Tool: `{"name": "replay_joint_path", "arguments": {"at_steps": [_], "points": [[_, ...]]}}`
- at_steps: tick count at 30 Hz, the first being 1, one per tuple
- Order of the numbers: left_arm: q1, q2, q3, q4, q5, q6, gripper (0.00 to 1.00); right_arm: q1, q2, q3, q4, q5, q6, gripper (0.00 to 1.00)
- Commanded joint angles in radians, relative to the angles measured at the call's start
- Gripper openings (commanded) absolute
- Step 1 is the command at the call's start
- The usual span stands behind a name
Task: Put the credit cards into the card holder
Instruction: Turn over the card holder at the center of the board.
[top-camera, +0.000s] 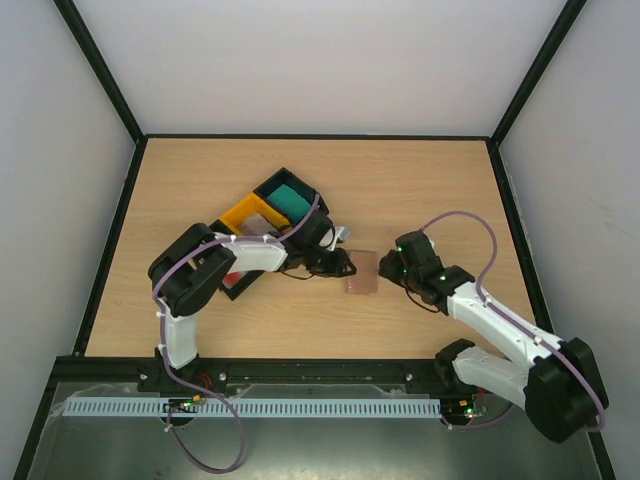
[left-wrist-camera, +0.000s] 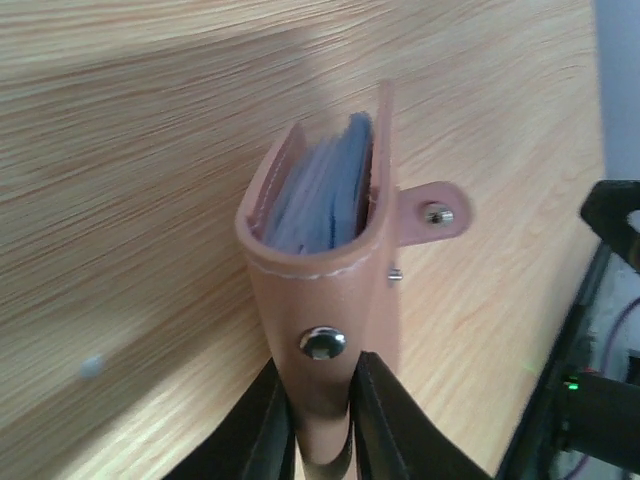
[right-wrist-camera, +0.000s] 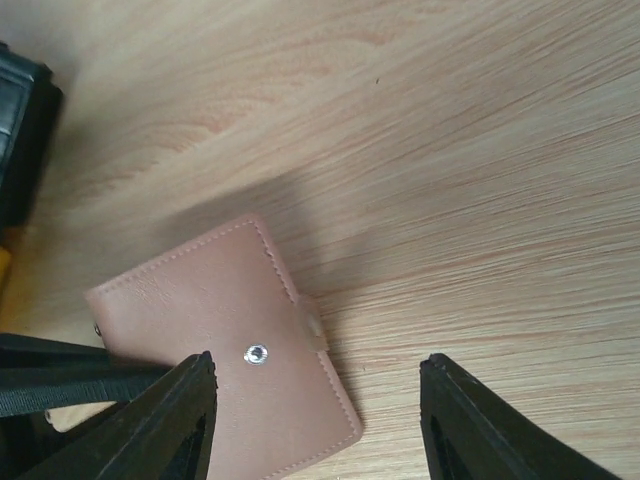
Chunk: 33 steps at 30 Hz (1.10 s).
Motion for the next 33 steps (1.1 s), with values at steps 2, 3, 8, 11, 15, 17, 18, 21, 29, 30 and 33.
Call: {"name": "replay_joint_path", "arguments": {"at_steps": [2, 3, 8, 11, 15, 17, 18, 21, 29, 30, 33], "points": [[0.022, 0.009, -0.011, -0.223, -0.151, 0.109, 0.23, 0.004, 0.095, 0.041, 0.018, -0.063, -0.052, 0.54], [0.022, 0.009, -0.009, -0.241, -0.169, 0.118, 0.26, 0.004, 0.109, 0.042, 0.026, -0.070, -0.059, 0.54], [0.020, 0.030, 0.008, -0.308, -0.227, 0.146, 0.33, 0.008, 0.168, 0.081, 0.036, -0.082, -0.098, 0.52], [0.014, 0.034, 0.024, -0.338, -0.261, 0.161, 0.37, 0.015, 0.208, 0.107, 0.035, -0.091, -0.131, 0.52], [0.007, 0.036, 0.033, -0.354, -0.278, 0.166, 0.38, 0.043, 0.275, 0.147, 0.033, -0.094, -0.165, 0.53], [-0.001, 0.039, 0.038, -0.365, -0.298, 0.169, 0.36, 0.059, 0.313, 0.174, 0.026, -0.080, -0.176, 0.53], [-0.005, 0.041, 0.041, -0.371, -0.311, 0.171, 0.35, 0.067, 0.330, 0.185, 0.024, -0.073, -0.181, 0.52], [-0.012, 0.048, 0.050, -0.392, -0.346, 0.175, 0.33, 0.083, 0.379, 0.221, 0.013, -0.043, -0.193, 0.48], [-0.032, 0.077, 0.070, -0.436, -0.425, 0.184, 0.31, 0.085, 0.415, 0.230, -0.023, 0.020, -0.200, 0.25], [-0.032, 0.079, 0.072, -0.438, -0.428, 0.185, 0.31, 0.085, 0.418, 0.228, -0.023, 0.022, -0.198, 0.24], [-0.035, 0.084, 0.074, -0.439, -0.427, 0.187, 0.31, 0.086, 0.421, 0.227, -0.025, 0.024, -0.196, 0.23]]}}
